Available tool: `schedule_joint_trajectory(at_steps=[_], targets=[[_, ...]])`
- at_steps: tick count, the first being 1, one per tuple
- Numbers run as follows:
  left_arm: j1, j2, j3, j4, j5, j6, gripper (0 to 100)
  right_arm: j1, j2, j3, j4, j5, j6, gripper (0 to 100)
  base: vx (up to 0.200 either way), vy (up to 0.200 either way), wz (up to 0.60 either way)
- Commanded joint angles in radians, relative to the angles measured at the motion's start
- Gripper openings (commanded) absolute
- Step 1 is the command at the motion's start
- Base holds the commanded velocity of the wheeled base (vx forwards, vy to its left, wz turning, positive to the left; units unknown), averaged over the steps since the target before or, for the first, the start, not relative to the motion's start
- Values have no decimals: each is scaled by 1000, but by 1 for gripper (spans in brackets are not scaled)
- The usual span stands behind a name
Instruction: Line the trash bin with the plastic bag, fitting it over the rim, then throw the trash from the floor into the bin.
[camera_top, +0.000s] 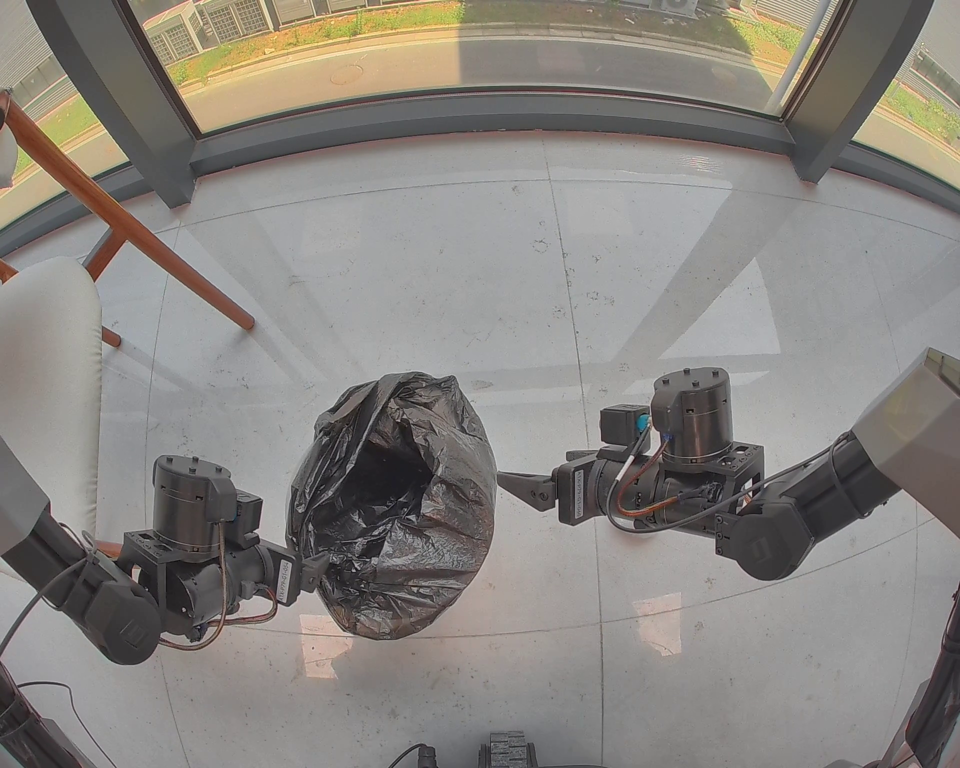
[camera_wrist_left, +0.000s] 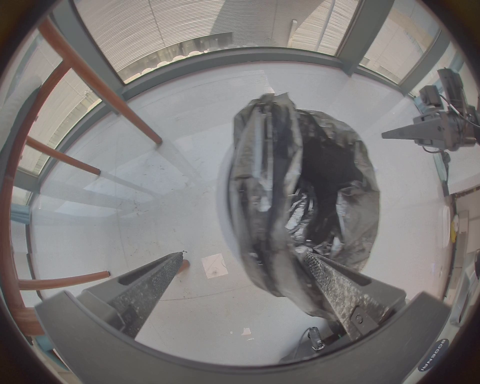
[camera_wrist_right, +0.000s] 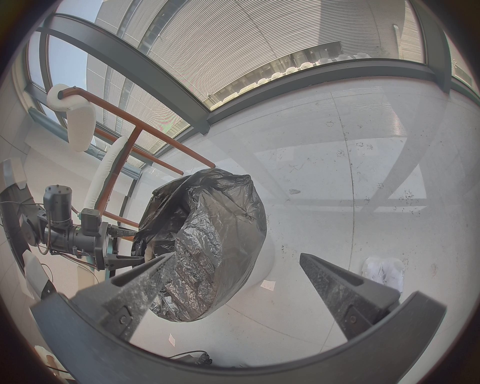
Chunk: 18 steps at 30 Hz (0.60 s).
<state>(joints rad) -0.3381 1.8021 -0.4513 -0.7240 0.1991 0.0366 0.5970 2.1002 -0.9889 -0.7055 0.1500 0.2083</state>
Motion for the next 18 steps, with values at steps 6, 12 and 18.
schedule_joint_trajectory(at_steps=[6, 12, 18], targets=[[116, 13, 37, -25, -1, 59, 100, 0, 0, -2, 0, 0, 0, 100, 0, 0, 0], [166, -38, 72, -21, -4, 92, 100, 3, 3, -4, 0, 0, 0, 100, 0, 0, 0], [191, -41, 86, -23, -3, 98, 100, 6, 3, -4, 0, 0, 0, 100, 0, 0, 0]])
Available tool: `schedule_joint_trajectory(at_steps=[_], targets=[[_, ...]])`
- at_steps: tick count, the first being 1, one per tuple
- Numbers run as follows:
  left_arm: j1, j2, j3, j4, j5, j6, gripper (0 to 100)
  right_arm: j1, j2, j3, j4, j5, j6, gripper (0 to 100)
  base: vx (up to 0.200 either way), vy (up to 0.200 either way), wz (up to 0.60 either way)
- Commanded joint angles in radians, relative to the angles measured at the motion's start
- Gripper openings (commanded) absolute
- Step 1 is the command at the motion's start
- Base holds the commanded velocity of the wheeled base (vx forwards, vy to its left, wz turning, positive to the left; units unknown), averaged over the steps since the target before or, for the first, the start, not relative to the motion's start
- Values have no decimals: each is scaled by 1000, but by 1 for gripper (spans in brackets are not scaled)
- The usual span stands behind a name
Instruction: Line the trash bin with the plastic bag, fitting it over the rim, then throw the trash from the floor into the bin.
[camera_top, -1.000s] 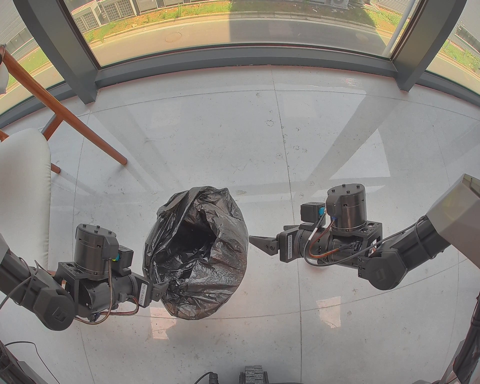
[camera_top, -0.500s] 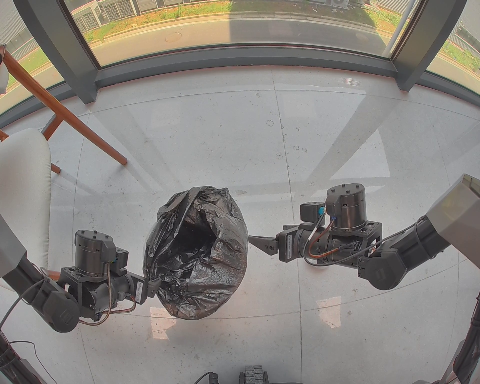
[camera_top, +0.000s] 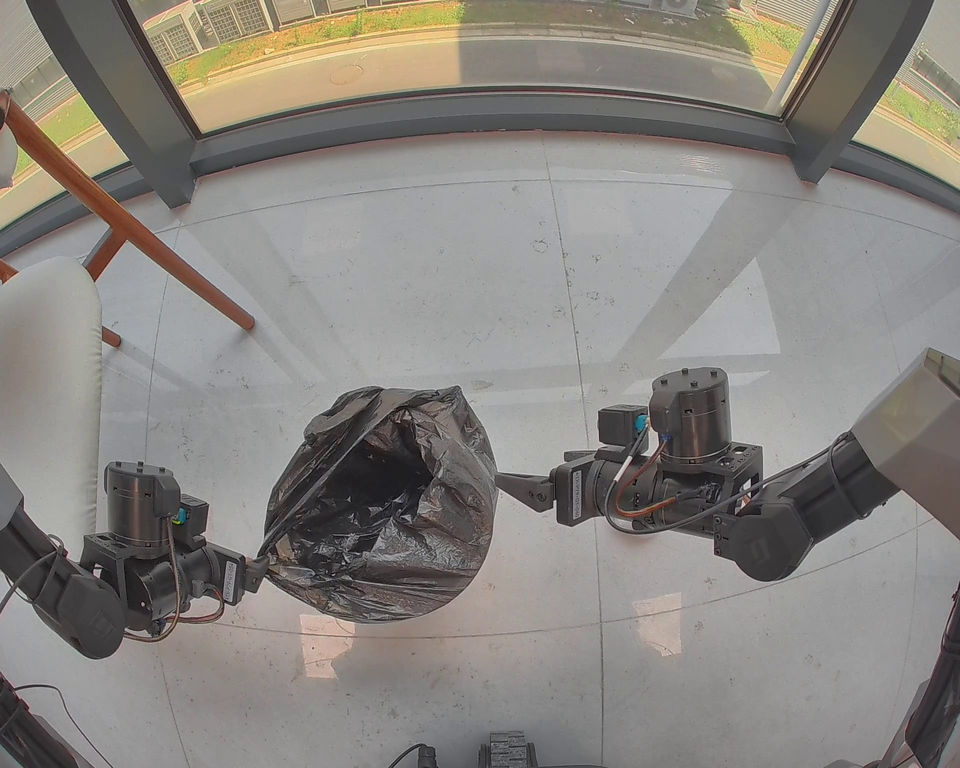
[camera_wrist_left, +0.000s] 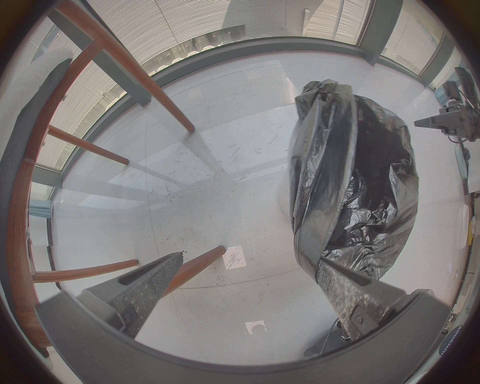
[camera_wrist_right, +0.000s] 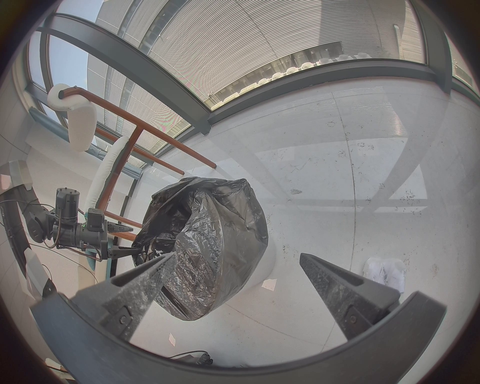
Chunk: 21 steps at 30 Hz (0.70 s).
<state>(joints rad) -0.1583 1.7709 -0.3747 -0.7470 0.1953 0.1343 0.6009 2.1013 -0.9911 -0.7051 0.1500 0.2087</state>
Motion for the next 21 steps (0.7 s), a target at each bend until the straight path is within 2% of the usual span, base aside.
schedule_joint_trajectory(at_steps=[1, 10, 15, 21], targets=[[13, -5, 16, -2, 3, 2, 100, 2, 2, -1, -1, 0, 0, 100, 0, 0, 0], [-4, -14, 16, -5, -19, 25, 100, -4, -3, 8, -1, 0, 0, 100, 0, 0, 0], [-52, -31, -12, -3, -96, 25, 100, -4, -1, 6, -1, 0, 0, 100, 0, 0, 0], [-98, -47, -73, 15, -100, 48, 100, -3, 0, 5, -1, 0, 0, 100, 0, 0, 0]])
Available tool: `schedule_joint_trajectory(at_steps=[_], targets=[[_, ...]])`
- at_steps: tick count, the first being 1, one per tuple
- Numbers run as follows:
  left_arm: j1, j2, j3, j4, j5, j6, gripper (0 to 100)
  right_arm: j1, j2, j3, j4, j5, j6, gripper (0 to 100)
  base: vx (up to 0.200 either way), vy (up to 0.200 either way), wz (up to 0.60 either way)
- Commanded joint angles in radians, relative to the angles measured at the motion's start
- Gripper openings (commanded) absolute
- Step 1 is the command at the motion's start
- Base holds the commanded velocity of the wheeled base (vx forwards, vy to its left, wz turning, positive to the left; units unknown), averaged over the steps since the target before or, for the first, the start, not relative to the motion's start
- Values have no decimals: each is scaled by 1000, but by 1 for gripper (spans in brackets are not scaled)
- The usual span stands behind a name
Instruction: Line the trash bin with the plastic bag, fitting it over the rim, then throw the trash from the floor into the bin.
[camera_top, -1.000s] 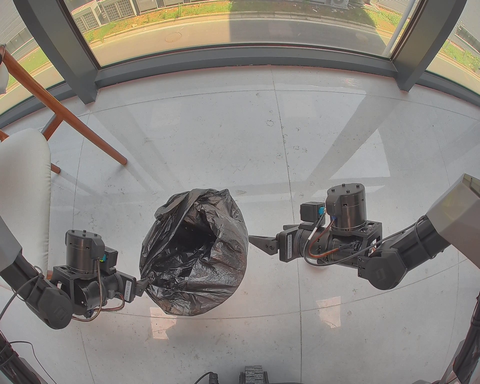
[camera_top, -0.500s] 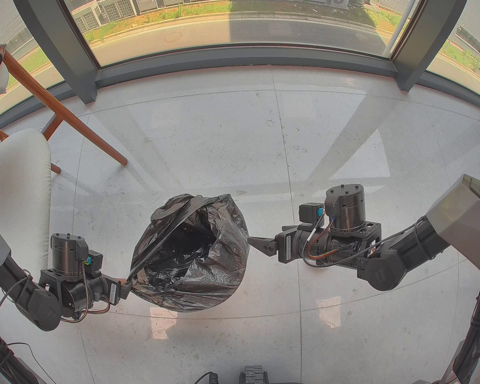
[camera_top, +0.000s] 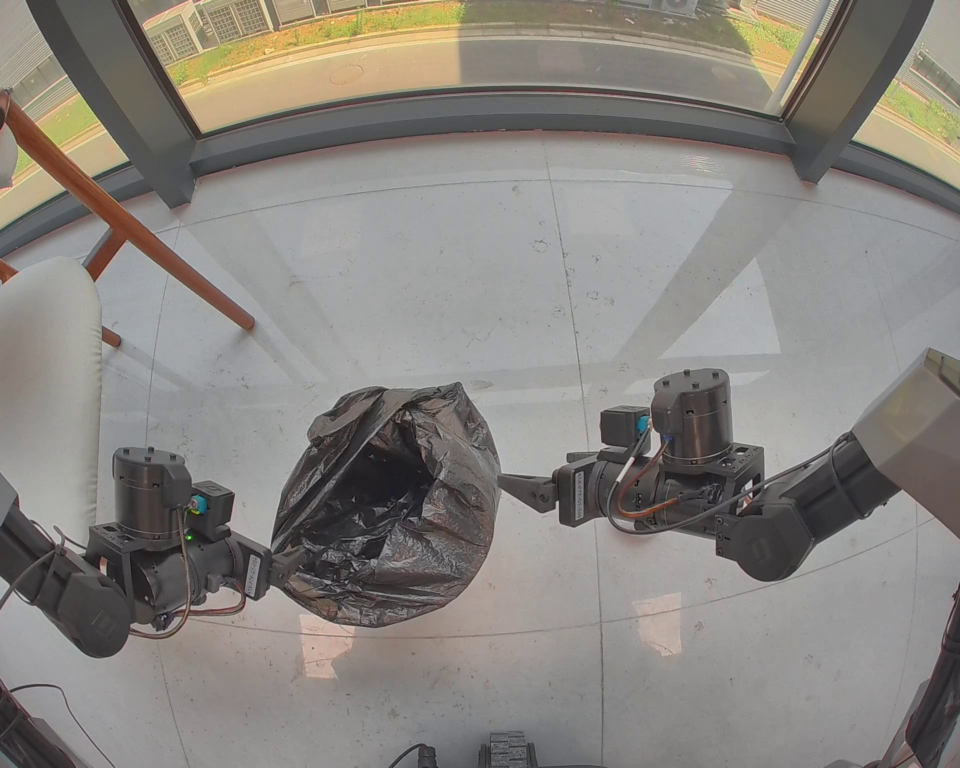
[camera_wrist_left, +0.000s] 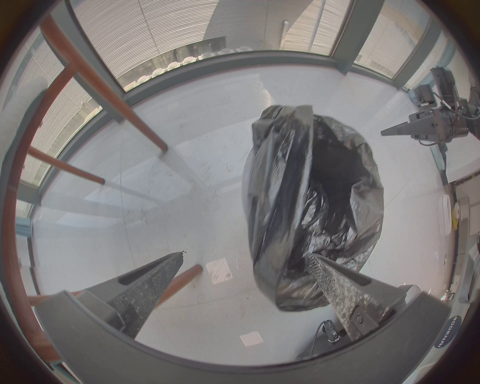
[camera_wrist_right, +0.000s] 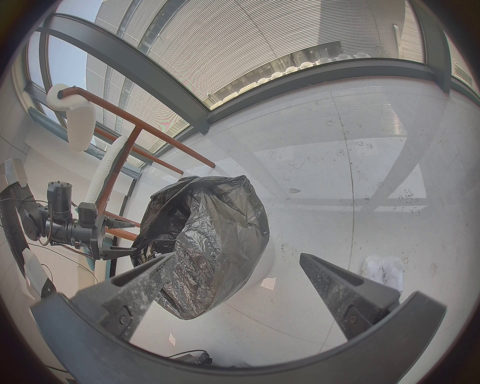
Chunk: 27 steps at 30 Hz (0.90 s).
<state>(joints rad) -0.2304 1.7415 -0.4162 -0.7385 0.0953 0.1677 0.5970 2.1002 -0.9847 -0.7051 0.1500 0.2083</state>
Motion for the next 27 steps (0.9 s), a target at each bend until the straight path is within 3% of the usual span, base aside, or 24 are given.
schedule_joint_trajectory(at_steps=[1, 10, 15, 27], targets=[[-29, -25, -41, 19, 0, 36, 100, 0, 1, -2, -1, 0, 0, 100, 0, 0, 0], [-79, -11, -170, 47, 0, 119, 100, 0, 4, 0, -1, 0, 0, 100, 0, 0, 0], [-98, 89, -263, 44, 0, 222, 100, 1, 4, -2, -1, 0, 0, 100, 0, 0, 0], [-102, 196, -345, 36, 6, 234, 100, -3, 3, 0, -1, 0, 0, 100, 0, 0, 0]])
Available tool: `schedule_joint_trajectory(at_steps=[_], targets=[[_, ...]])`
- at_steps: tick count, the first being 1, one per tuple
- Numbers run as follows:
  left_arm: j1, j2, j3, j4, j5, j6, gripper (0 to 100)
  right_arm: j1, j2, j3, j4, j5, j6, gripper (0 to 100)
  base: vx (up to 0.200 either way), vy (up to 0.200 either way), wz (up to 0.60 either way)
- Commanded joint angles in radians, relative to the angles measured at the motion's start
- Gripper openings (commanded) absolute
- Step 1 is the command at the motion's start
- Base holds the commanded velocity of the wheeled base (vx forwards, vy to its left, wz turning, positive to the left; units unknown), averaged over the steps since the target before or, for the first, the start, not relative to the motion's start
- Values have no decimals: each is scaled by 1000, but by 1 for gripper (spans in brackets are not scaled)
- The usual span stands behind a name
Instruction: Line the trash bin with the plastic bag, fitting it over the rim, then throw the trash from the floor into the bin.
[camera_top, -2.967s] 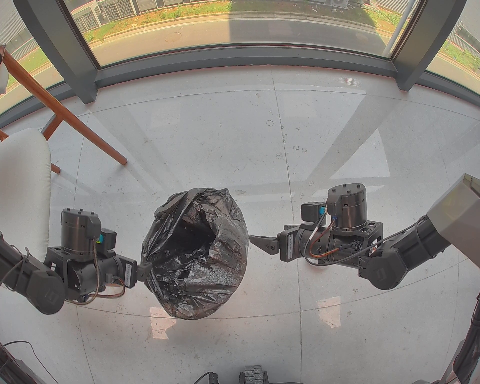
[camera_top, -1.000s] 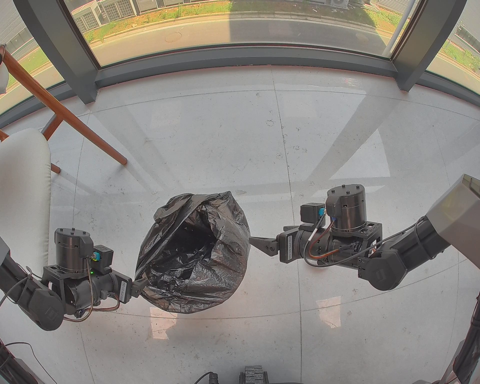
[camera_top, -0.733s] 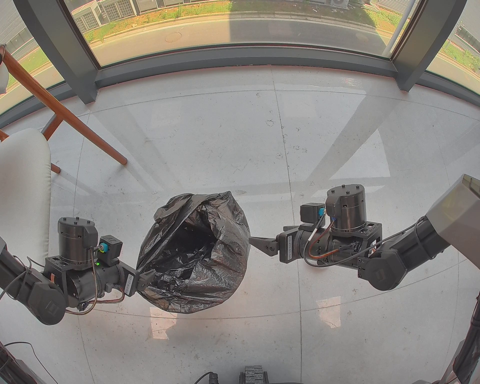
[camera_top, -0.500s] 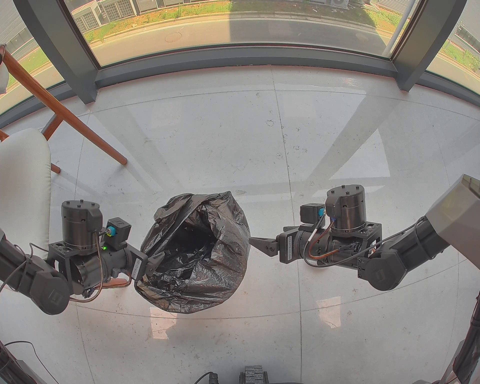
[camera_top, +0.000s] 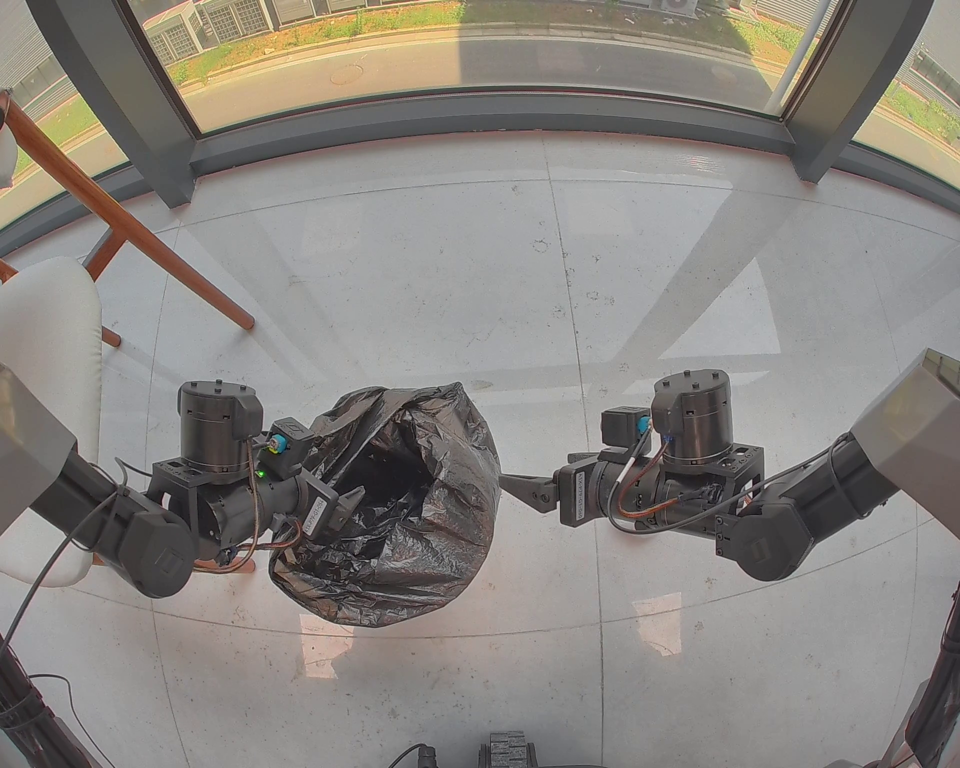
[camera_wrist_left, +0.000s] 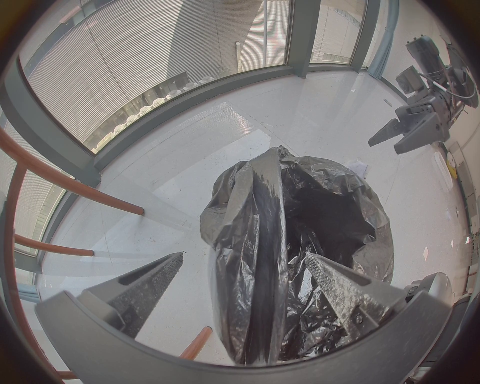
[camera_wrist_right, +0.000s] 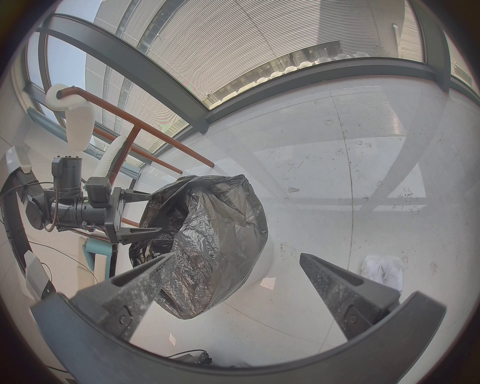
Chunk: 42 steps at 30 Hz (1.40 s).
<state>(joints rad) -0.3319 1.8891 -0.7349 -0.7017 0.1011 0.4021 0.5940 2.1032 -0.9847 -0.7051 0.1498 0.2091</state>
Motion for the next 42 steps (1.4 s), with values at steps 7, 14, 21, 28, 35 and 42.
schedule_joint_trajectory(at_steps=[7, 14, 21, 28, 35, 42], targets=[[10, 50, -46, -1, 0, -2, 0, 0, 1, 0, -1, 1, -1, 100, 0, 0, 0], [45, 31, -70, 1, 2, -6, 0, 0, 0, 3, -1, -1, 1, 100, 0, 0, 0], [143, 2, -64, 1, -4, 0, 0, 0, -2, 6, -1, -1, -1, 100, 0, 0, 0], [194, 15, -74, -5, -6, -12, 0, 1, -2, 6, -1, -1, -1, 100, 0, 0, 0], [189, 21, -37, -24, -7, -9, 0, -2, -8, 9, -1, -1, 1, 100, 0, 0, 0], [195, 5, 61, -25, -6, -3, 100, -7, -8, 14, -1, -1, 1, 100, 0, 0, 0]])
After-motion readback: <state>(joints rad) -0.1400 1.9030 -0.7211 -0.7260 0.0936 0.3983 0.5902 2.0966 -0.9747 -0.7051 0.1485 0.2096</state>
